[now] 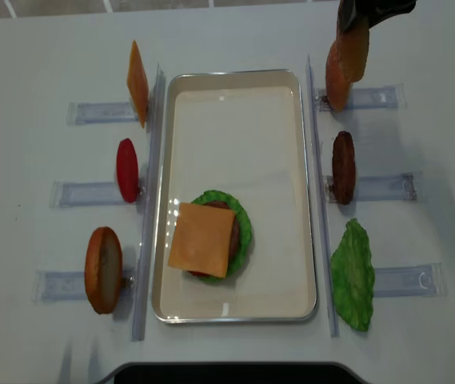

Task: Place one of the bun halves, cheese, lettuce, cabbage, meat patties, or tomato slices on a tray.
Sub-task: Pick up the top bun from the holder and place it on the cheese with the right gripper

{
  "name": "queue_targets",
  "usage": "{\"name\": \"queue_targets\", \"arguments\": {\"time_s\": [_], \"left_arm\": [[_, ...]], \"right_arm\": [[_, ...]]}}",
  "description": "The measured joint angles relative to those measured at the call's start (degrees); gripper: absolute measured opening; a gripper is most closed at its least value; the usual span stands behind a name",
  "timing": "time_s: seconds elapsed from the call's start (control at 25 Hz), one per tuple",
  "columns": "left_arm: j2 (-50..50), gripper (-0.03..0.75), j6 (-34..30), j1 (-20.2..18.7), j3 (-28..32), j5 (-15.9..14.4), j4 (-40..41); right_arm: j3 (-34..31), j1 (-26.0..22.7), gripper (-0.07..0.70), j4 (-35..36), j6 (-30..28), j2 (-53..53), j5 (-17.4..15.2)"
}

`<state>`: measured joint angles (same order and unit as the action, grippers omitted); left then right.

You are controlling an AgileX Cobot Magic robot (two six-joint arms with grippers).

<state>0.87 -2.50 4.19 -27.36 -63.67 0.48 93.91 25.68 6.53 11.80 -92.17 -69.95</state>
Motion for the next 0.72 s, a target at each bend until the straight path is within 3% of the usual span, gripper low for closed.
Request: {"name": "queue_targets", "arguments": {"time_s": [0.2,0.48,0.72], "left_arm": [[0.0,0.345,0.0,0.0,0.0,0.0,0.0],[0.0,0.345,0.0,0.0,0.0,0.0,0.0],[0.0,0.345,0.0,0.0,0.0,0.0,0.0]], "right_arm": [[-6.9,6.4,0.170,0.2,4.1,9.6,0.0],[-25.7,9.7,0.170,6.3,7.7,24.7,0.2],[-37.0,9.7,0.169,10.8,8.1,32.7,7.4]]}}
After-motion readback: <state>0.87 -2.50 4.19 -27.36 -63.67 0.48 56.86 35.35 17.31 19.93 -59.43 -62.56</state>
